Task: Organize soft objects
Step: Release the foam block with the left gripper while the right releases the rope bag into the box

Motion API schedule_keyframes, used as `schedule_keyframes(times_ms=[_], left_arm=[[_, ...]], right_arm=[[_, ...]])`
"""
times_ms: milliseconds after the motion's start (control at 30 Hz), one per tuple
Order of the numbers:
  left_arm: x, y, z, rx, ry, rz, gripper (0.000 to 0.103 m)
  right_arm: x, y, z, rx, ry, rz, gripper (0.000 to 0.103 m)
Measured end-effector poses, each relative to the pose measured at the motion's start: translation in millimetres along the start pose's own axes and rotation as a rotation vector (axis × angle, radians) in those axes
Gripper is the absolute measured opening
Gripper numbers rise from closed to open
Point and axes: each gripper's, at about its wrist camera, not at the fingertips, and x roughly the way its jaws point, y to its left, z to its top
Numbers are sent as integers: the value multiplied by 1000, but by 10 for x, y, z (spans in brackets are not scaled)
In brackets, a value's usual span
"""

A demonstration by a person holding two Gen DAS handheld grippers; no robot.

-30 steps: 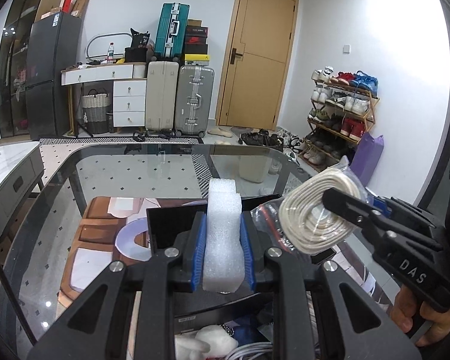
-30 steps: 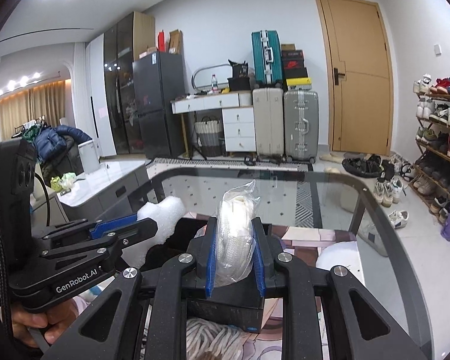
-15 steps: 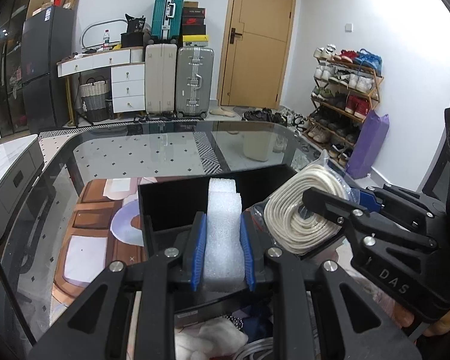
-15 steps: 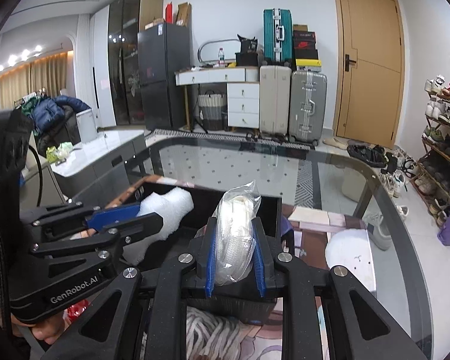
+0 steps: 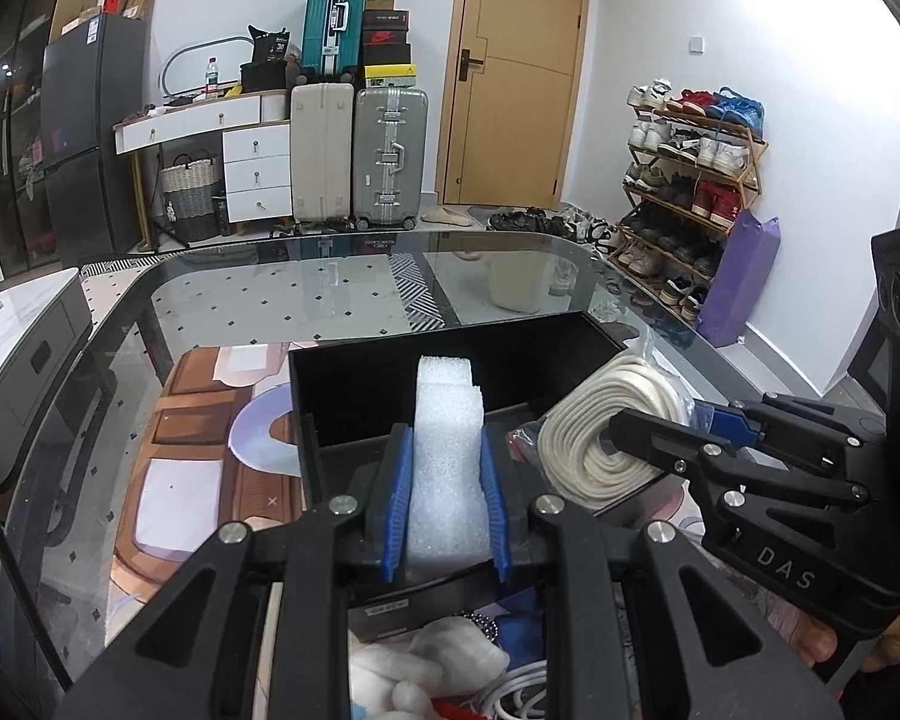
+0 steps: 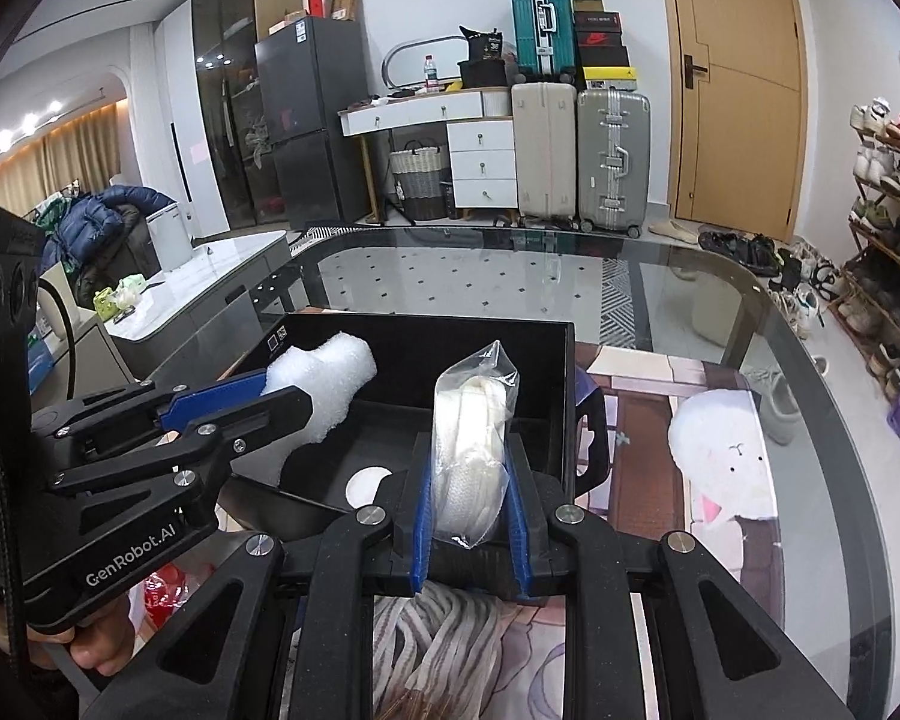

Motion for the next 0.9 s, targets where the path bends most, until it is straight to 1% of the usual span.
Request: schedule_keyframes(times_ms=[167, 300, 367, 467, 500, 533, 567, 600, 633, 667, 700, 733, 767, 800, 833, 867, 900], left_arm=[[-17, 7, 15, 0, -6, -2, 21], [-22, 7, 10, 2, -4, -2, 21], [-23, -2, 8, 9, 2, -1, 21], [-34, -12, 8, 13, 2, -6, 21], [-38, -17, 7, 18, 4, -8, 22], [-42, -23, 7, 21, 5, -8, 22], [-46, -28, 4, 24, 9, -8, 26], [-47, -29, 3, 25, 15, -6, 35], [-53, -33, 6, 24, 18, -3, 40], [-85, -20, 1, 18, 10, -2, 49], [-112, -14, 0, 13, 2, -1, 52], [-138, -9, 1, 9, -5, 3, 52], [-171, -7, 0, 9, -12, 14, 53], [-196, -7, -5, 12, -16, 25, 53], [-215, -3, -12, 14, -18, 34, 55], [-241, -1, -22, 16, -18, 38, 57], [-275, 6, -33, 15, -20, 34, 64]], right_arm=[[-76, 43, -10, 18, 15, 31, 20], [-87, 16, -38, 11, 4, 37, 20], [-126, -1, -29, 1, -16, 23, 21], [-241, -18, -14, -19, -67, -2, 26], [-287, -31, -10, -22, -80, -2, 33], [-322, -51, -9, -22, -86, -5, 42], [-368, -71, -6, -21, -94, -11, 45], [-400, -88, -4, -20, -100, -20, 47], [-445, -106, -3, -18, -108, -31, 49], [-491, -120, -2, -18, -115, -39, 50], [-535, -132, -9, -17, -123, -46, 54], [-580, -142, -16, -15, -133, -51, 64], [-649, -150, -36, -11, -152, -57, 70], [-692, -153, -47, -7, -162, -57, 81], [-746, -153, -64, -3, -173, -56, 89], [-799, -150, -82, 1, -184, -55, 91], [-835, -140, -104, 4, -190, -58, 97]])
